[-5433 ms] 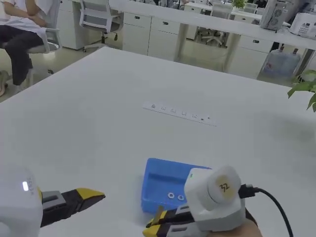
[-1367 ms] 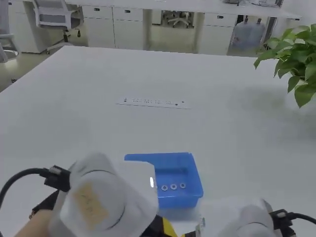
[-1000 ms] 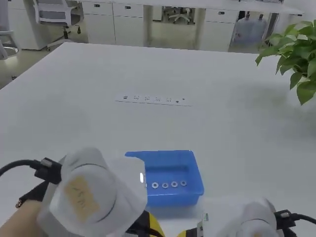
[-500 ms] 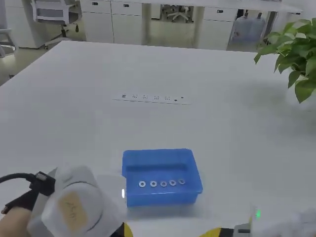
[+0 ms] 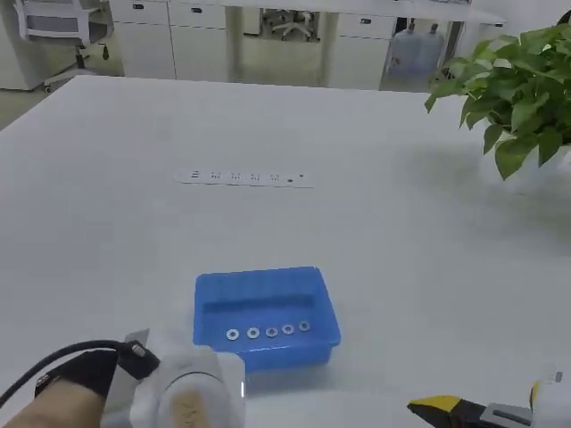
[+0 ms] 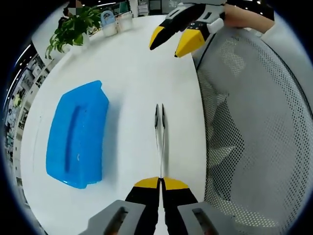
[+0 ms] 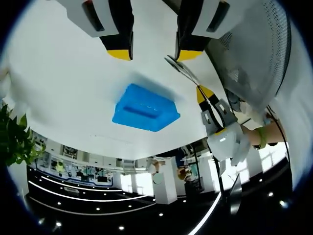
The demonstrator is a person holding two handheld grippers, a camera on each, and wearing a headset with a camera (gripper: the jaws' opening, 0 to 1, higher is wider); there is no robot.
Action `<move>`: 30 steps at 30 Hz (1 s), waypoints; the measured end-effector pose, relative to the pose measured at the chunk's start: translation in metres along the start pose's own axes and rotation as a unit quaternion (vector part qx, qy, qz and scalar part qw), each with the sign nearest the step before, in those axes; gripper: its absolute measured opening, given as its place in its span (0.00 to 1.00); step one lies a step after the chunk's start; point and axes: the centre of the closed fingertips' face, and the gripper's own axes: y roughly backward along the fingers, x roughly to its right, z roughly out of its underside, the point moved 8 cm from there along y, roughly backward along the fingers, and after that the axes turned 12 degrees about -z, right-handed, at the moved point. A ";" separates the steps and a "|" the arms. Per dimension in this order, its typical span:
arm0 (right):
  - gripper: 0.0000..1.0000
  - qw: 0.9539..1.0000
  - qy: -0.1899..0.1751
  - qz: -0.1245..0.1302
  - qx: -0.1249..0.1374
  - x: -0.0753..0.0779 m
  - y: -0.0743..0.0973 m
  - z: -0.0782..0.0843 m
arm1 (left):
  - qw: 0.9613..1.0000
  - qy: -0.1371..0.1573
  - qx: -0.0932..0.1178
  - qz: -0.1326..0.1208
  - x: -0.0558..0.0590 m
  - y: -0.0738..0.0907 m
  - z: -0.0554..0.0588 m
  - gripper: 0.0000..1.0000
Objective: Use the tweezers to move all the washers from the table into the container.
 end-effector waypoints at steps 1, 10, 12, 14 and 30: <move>0.31 1.000 0.006 0.006 -0.003 -0.002 0.002 -0.001 | 1.000 0.002 -0.002 0.002 0.000 0.000 0.000 0.00; 0.32 1.000 0.014 0.023 0.005 -0.015 0.008 -0.006 | 1.000 -0.016 -0.005 0.002 0.001 -0.004 0.003 0.00; 0.33 0.999 0.016 0.036 0.012 -0.016 0.011 -0.008 | 1.000 -0.028 -0.002 -0.004 0.001 -0.006 0.003 0.00; 0.33 0.999 0.014 0.045 0.019 -0.018 0.015 -0.010 | 0.999 -0.037 -0.008 -0.008 0.001 -0.006 0.004 0.00; 0.37 0.994 -0.005 0.058 0.096 -0.021 0.037 -0.020 | 0.967 0.213 0.101 -0.100 0.012 0.046 0.021 0.30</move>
